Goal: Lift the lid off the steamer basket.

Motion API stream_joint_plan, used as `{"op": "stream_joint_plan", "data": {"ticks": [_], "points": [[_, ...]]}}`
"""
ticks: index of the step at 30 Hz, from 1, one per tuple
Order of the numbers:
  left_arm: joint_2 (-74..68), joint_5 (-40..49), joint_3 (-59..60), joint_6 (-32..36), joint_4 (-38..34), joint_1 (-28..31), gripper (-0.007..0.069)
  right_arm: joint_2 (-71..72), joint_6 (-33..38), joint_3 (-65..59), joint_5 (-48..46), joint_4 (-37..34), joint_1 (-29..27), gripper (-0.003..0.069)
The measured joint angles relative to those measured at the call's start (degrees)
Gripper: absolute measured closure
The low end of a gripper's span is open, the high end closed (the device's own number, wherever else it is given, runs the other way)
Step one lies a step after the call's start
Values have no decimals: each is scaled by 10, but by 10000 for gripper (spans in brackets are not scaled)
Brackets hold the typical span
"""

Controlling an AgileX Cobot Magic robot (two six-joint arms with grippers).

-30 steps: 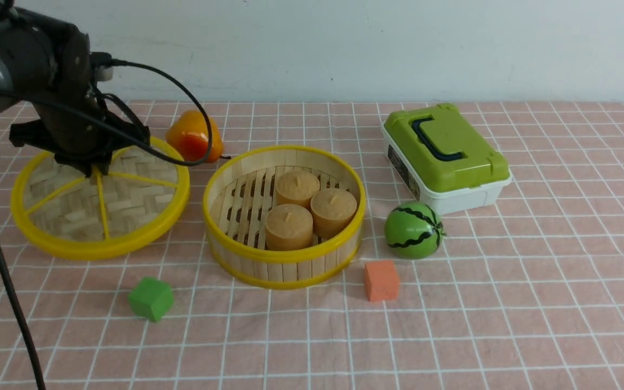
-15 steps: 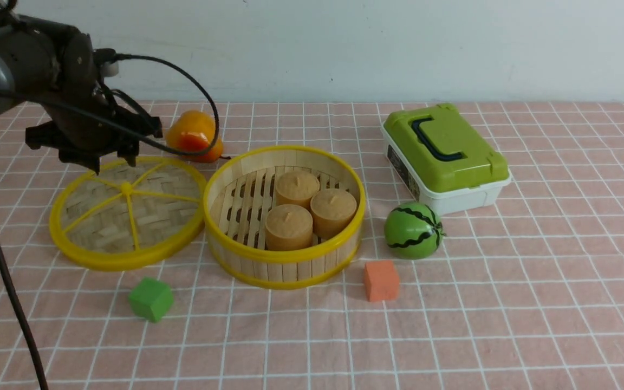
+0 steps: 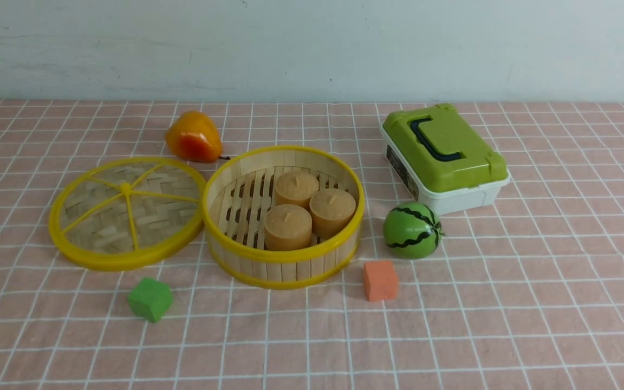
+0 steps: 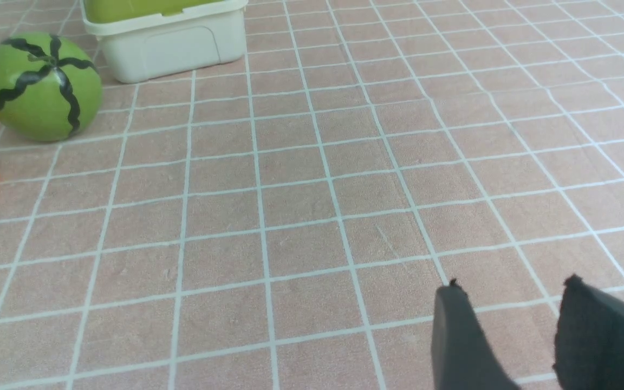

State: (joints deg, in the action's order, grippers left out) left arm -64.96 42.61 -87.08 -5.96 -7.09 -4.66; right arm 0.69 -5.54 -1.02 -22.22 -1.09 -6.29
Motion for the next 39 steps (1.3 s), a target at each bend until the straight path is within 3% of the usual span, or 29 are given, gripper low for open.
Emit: {"op": "stream_joint_plan", "data": {"ticks": [13, 24, 28, 36, 39], "points": [[361, -56, 474, 2, -3, 0, 637, 0, 0, 0, 0, 0, 0, 418], [485, -61, 685, 2, 3, 0, 637, 0, 0, 0, 0, 0, 0, 418], [488, -122, 695, 2, 24, -9, 637, 0, 0, 0, 0, 0, 0, 418], [610, -433, 857, 2, 21, -19, 637, 0, 0, 0, 0, 0, 0, 418], [638, -432, 879, 2, 17, -19, 637, 0, 0, 0, 0, 0, 0, 418]]}}
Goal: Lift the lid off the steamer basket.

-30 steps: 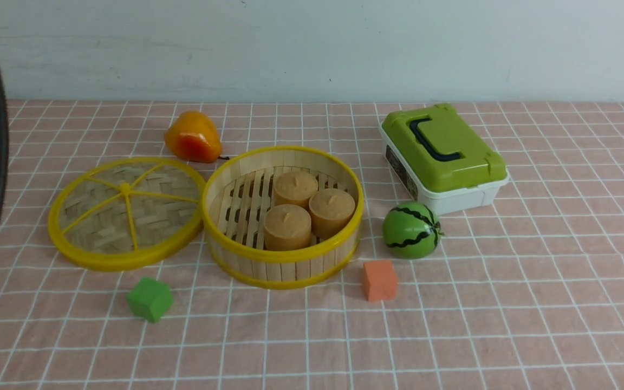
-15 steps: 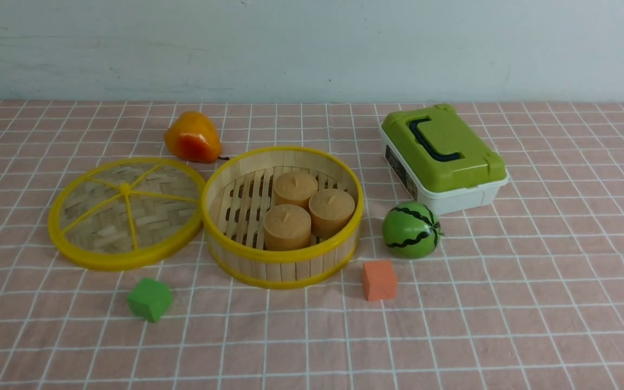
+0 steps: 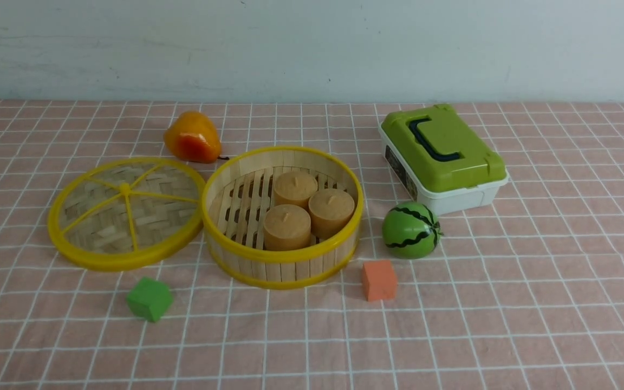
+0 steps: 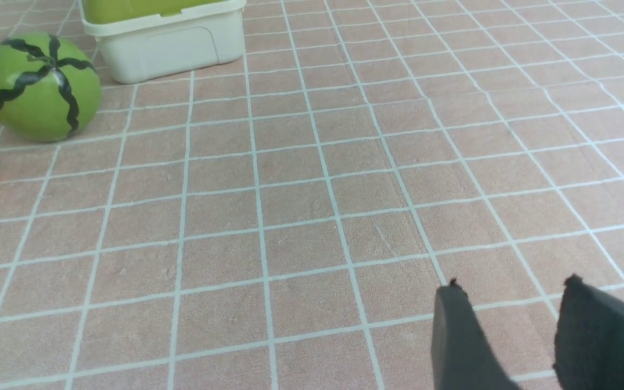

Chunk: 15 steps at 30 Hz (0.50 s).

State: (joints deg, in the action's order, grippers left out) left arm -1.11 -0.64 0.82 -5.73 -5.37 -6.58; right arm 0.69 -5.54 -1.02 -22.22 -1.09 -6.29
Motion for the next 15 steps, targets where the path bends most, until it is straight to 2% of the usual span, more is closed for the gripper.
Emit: {"op": "stream_joint_plan", "data": {"ticks": [4, 7, 15], "points": [[18, 159, 5, 0, -7, 12, 637, 0, 0, 0, 0, 0, 0, 418], [18, 225, 10, 5, -9, 32, 637, 0, 0, 0, 0, 0, 0, 418], [18, 227, 10, 26, -11, 54, 637, 0, 0, 0, 0, 0, 0, 418]]}}
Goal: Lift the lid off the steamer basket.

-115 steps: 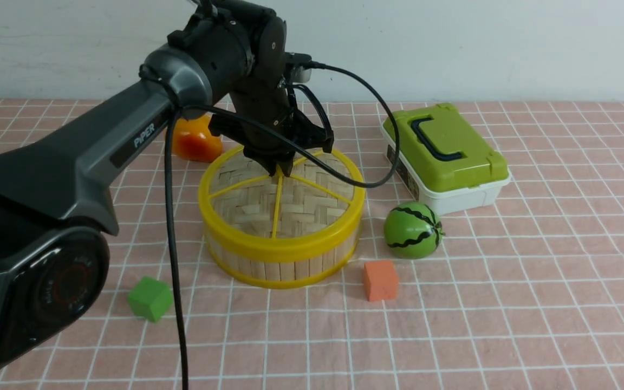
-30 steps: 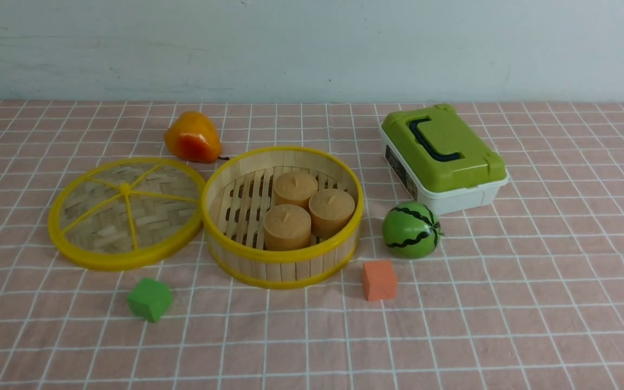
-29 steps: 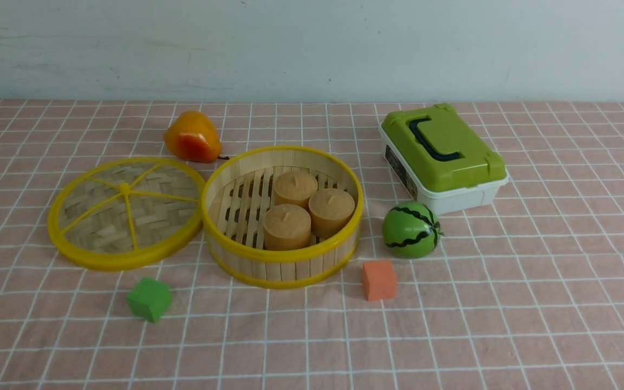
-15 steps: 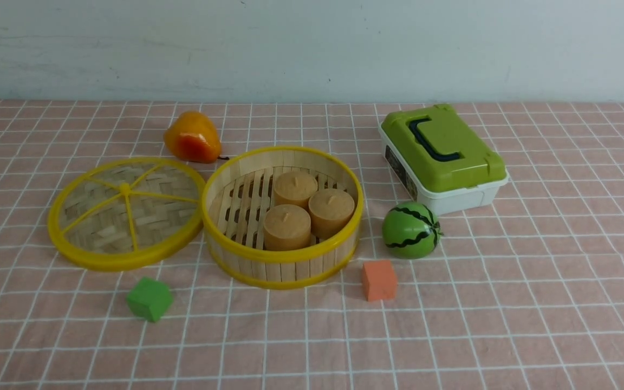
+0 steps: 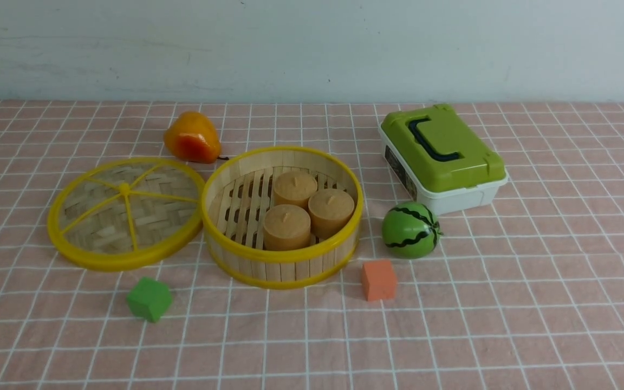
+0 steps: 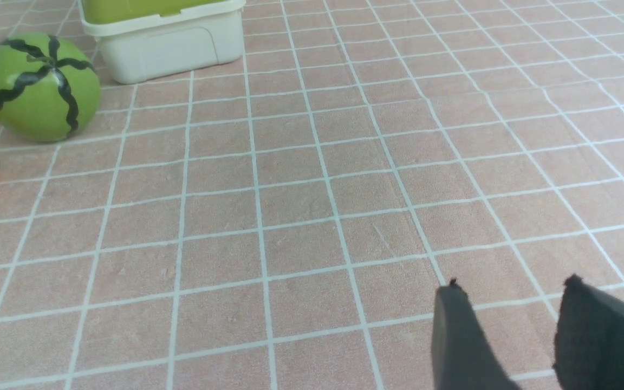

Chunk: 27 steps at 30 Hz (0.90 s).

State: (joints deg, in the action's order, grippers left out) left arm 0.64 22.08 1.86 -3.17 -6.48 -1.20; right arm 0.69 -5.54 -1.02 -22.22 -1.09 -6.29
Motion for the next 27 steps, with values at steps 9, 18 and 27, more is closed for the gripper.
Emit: {"op": "stream_joint_plan", "data": {"ticks": [9, 18, 27], "points": [[0, 5, 0, 2, 0, 0, 637, 0, 0, 0, 0, 0, 0, 418], [0, 5, 0, 2, 0, 0, 637, 0, 0, 0, 0, 0, 0, 418], [0, 5, 0, 3, 0, 0, 634, 0, 0, 0, 0, 0, 0, 418]]}}
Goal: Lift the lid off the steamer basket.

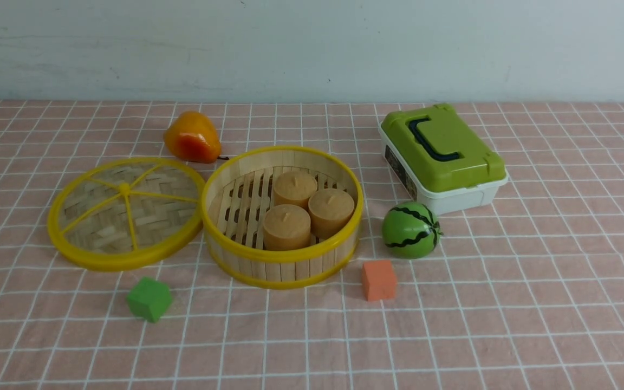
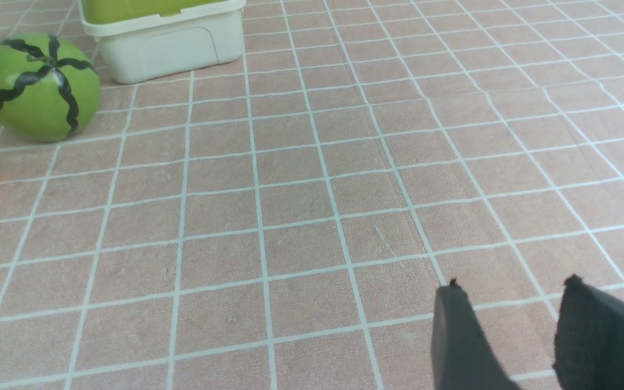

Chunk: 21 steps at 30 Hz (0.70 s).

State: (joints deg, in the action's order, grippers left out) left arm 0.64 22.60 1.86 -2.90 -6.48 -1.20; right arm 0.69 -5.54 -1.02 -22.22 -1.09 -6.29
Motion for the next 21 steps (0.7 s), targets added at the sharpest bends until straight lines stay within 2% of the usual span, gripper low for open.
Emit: {"op": "stream_joint_plan", "data": {"ticks": [21], "points": [[0, 0, 0, 0, 0, 0, 624, 0, 0, 0, 0, 0, 0, 418]]}}
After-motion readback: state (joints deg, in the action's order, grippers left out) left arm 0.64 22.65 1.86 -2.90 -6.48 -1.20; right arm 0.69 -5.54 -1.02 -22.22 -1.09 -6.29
